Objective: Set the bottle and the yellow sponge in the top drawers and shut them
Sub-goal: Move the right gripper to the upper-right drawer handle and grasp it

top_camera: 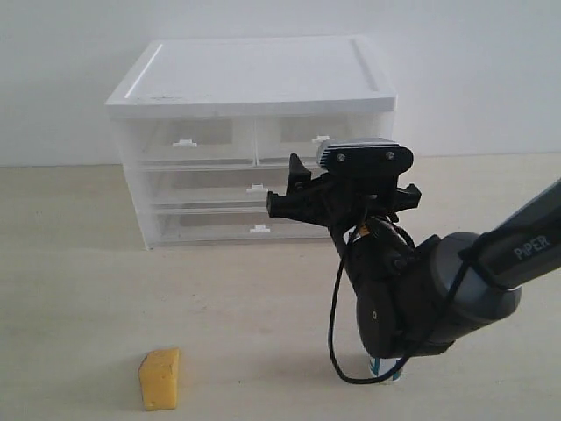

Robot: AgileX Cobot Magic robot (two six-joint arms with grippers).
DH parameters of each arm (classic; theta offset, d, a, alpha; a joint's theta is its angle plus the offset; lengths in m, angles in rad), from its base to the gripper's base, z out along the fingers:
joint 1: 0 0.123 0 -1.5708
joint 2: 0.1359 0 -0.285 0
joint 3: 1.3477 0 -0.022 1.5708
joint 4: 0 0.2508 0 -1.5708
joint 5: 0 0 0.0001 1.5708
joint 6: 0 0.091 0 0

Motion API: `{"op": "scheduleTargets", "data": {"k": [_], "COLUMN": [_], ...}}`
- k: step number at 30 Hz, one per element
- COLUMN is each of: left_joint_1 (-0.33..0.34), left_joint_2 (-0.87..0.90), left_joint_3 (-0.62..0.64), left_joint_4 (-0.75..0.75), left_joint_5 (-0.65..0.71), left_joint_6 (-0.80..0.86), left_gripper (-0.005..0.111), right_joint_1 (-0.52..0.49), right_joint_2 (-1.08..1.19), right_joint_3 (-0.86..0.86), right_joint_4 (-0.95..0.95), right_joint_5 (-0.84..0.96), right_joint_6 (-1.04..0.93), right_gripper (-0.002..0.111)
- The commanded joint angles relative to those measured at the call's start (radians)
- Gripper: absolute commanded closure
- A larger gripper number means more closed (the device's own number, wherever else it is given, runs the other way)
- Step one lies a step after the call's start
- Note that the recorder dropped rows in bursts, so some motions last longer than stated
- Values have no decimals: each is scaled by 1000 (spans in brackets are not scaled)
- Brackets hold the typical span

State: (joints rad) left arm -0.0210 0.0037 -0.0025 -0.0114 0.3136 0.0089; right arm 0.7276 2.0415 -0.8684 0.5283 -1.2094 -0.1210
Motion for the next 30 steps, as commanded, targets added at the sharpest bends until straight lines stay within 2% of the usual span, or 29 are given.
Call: {"op": "scheduleTargets", "data": {"k": [1, 16, 27, 28, 30], "left_joint_1": [1, 1, 1, 1, 1], "left_joint_2": [-4, -4, -4, -4, -4], "left_joint_3": [2, 2, 2, 2, 2], "left_joint_4": [-7, -7, -7, -7, -7], "left_joint_5": [-6, -6, -6, -6, -6], "left_joint_6": [-9, -9, -9, -9, -9], "left_gripper": [103, 103, 103, 103, 103], "right_joint_1": [1, -3, -62, -58, -49], "right_joint_2": [30, 112, 136, 136, 133], "right_joint_3": [-52, -216, -251, -251, -249], "right_joint_4": [50, 140, 156, 158, 158], "right_joint_5": [-12, -12, -12, -12, -12], "right_joint_6": [-31, -135, -141, -141, -144], "right_gripper": [39, 40, 40, 46, 69]}}
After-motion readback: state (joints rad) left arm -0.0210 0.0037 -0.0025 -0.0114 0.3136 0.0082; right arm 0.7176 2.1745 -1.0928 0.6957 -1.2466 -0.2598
